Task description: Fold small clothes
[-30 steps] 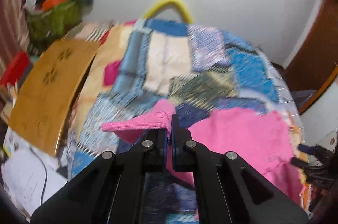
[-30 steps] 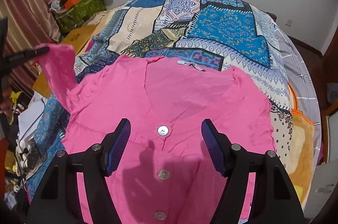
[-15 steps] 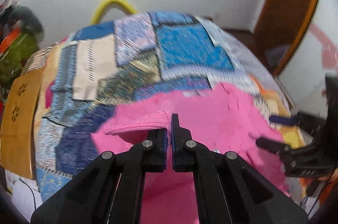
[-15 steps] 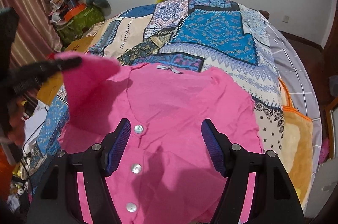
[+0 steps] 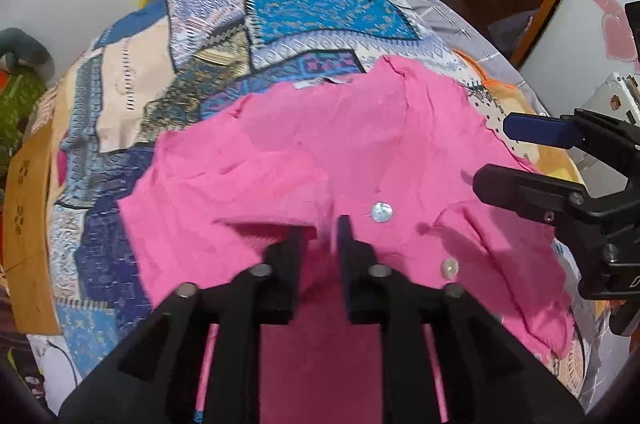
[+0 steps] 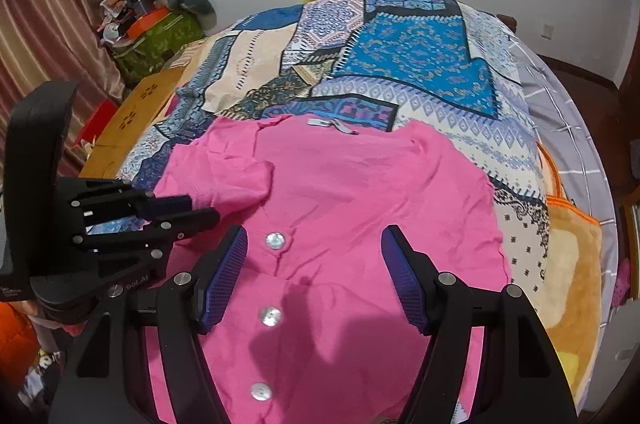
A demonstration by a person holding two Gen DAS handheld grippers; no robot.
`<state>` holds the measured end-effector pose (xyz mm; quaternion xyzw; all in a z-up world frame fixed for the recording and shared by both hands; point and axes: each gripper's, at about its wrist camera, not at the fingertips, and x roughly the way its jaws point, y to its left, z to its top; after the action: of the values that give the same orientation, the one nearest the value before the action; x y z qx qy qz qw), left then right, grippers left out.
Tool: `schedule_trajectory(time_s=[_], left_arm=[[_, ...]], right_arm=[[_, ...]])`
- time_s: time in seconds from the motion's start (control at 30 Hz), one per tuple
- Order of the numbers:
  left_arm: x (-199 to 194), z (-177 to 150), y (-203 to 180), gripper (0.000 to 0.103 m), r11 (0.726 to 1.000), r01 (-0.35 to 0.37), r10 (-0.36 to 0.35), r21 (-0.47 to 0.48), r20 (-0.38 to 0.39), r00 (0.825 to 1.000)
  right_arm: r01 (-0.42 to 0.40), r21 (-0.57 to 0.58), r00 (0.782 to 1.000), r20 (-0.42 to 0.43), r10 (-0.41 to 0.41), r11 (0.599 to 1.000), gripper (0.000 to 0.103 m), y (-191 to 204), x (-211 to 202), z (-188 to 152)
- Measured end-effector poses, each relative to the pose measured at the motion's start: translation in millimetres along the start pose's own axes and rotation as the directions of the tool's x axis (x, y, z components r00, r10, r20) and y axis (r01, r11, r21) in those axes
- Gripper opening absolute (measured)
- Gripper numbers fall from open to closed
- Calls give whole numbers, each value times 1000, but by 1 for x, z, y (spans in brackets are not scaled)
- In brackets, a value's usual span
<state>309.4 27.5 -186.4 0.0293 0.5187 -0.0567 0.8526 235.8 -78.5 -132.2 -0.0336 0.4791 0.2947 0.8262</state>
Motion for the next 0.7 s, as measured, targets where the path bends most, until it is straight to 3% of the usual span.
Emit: schedule_trajectory(time_s=[0.13, 0.3, 0.47, 0.7], left_arm=[[-27, -3, 18, 53, 999, -26, 27, -22, 75, 997], [-56, -12, 60, 67, 990, -116, 127, -79, 148, 981], [-50, -30, 103, 69, 976, -168, 183, -138, 103, 978], [-10, -57, 139, 69, 967, -156, 158, -200, -11, 987]], right_arm=[[-5, -28, 1000, -1, 5, 1000, 66, 14, 1, 6], [-14, -65, 1000, -10, 13, 998, 66, 35, 7, 12], [-37, -95, 998, -51, 32, 995, 66, 57, 27, 17], [-46, -124, 990, -139, 28, 991, 66, 79, 61, 10]])
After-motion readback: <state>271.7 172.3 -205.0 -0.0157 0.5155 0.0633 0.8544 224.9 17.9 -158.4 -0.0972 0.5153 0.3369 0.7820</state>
